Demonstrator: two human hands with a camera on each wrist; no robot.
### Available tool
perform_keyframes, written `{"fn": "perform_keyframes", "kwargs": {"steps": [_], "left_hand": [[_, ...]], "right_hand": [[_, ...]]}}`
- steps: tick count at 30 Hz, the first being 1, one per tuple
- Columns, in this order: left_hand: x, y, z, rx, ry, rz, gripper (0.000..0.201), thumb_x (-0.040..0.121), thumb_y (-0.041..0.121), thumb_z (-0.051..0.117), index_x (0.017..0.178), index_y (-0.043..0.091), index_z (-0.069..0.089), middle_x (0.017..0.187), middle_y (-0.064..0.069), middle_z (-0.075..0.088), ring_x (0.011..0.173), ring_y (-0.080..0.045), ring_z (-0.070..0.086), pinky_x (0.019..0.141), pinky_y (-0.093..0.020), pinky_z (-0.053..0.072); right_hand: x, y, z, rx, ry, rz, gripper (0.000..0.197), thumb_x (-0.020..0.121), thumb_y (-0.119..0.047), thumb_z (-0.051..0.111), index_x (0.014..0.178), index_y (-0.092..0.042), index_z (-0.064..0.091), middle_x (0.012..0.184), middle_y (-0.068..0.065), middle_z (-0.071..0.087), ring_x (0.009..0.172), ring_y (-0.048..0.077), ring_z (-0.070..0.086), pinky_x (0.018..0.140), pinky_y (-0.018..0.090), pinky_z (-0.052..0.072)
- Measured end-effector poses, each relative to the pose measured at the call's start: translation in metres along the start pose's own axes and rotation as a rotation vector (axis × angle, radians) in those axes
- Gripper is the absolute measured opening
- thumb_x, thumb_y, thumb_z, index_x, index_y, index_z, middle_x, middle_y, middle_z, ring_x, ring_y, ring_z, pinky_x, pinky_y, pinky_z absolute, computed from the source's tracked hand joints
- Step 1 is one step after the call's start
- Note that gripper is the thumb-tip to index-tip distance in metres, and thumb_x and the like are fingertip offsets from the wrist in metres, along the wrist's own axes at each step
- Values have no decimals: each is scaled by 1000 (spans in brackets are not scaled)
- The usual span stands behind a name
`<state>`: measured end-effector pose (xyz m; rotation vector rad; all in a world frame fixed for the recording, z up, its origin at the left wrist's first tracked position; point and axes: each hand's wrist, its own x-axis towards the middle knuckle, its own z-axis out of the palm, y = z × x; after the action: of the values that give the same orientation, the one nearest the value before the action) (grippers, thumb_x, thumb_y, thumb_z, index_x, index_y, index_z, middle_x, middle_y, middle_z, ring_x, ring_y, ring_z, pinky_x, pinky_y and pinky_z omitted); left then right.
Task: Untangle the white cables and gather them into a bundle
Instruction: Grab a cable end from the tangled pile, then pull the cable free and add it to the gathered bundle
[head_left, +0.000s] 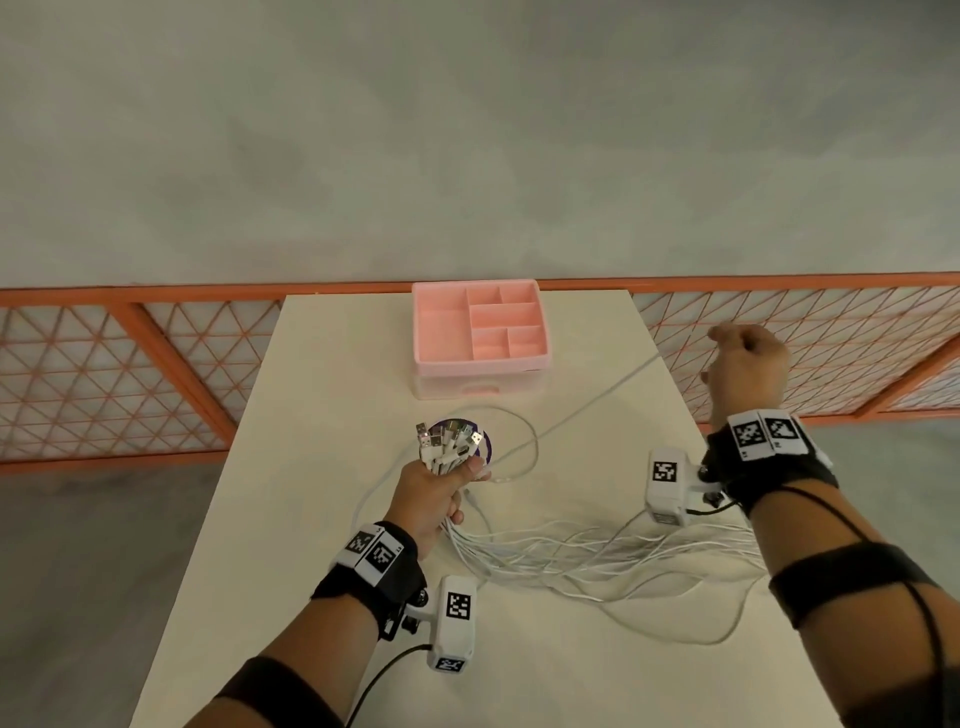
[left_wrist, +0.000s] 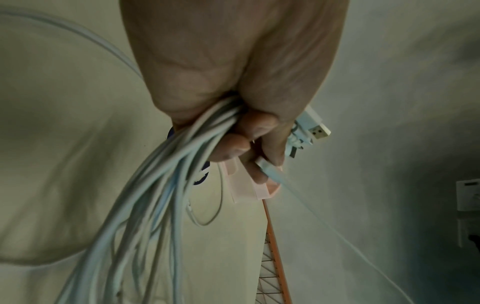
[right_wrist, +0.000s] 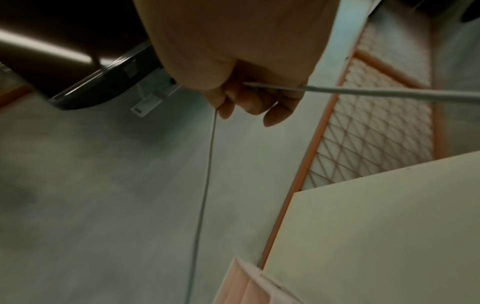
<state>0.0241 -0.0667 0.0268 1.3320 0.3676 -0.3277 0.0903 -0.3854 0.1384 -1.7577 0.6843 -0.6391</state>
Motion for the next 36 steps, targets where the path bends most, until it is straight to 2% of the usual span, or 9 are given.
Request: {"fn": "perform_keyframes", "kwargs": {"steps": [3, 6, 9, 12, 15, 20, 23, 28, 36], "left_hand": [[1, 1, -2, -70, 44, -25, 11, 92, 15, 70, 98, 6, 71, 82, -13, 74, 41, -10, 34, 42, -23, 36], [1, 3, -4, -150, 70, -64, 14, 94, 20, 68, 94, 6, 67, 58, -2, 52, 41, -9, 34, 42, -23, 34], [-1, 8, -1, -221, 68, -73, 24, 96, 30, 65, 85, 9, 66, 53, 3, 36, 42, -9, 32, 44, -24, 34], [-4, 19, 5, -250, 47, -47, 33, 97, 36, 61, 76, 11, 59, 53, 3, 31, 42, -9, 29, 44, -24, 32], [-7, 30, 12, -277, 17, -39, 36, 100, 35, 57, 72, 13, 53, 51, 3, 31, 39, -9, 27, 43, -22, 31], [-9, 38, 21, -314, 18, -12, 37, 100, 36, 56, 71, 15, 47, 50, 5, 28, 40, -9, 25, 41, -23, 29], [-9, 48, 23, -352, 61, 43, 38, 100, 37, 56, 70, 15, 46, 52, 4, 28, 41, -9, 25, 41, -23, 26], [-6, 65, 5, -484, 153, 81, 42, 101, 39, 56, 67, 15, 45, 50, 4, 30, 40, -9, 25, 40, -22, 28], [6, 51, -29, -552, 241, 18, 44, 102, 41, 53, 67, 17, 45, 49, 6, 30, 38, -8, 25, 39, -20, 27]], "right_hand": [[10, 19, -19, 28, 127, 118, 23, 94, -24, 44, 95, -20, 67, 83, 0, 66, 76, 27, 63, 81, 52, 57], [20, 44, -39, 110, 235, 287, 27, 97, -13, 39, 105, -15, 65, 102, 10, 68, 71, 23, 62, 69, 38, 54], [17, 66, -45, -19, 6, 389, 30, 95, -12, 53, 122, -2, 61, 123, 19, 64, 100, 32, 65, 68, 28, 48], [-15, 65, -35, -568, -161, 388, 43, 91, -28, 65, 127, -5, 56, 129, 11, 61, 117, 25, 59, 90, 29, 49], [-32, 74, -15, -413, -224, 384, 45, 95, -20, 58, 133, 1, 51, 130, 18, 58, 118, 34, 56, 91, 37, 45], [-110, 41, 37, -226, -964, 36, 40, 87, -27, 74, 122, -11, 65, 100, 2, 72, 90, 12, 67, 80, 22, 49], [-163, 29, 66, -354, -1393, -155, 32, 78, -40, 80, 103, -28, 64, 95, -3, 70, 82, 5, 62, 82, 23, 50], [-170, 62, 79, -743, -1144, -446, 23, 89, -42, 62, 90, -19, 65, 89, 3, 69, 80, 22, 63, 67, 29, 44], [-102, 123, 8, -1213, -957, -327, 18, 86, -42, 54, 83, -25, 61, 82, -3, 65, 82, 21, 65, 71, 28, 50]]}}
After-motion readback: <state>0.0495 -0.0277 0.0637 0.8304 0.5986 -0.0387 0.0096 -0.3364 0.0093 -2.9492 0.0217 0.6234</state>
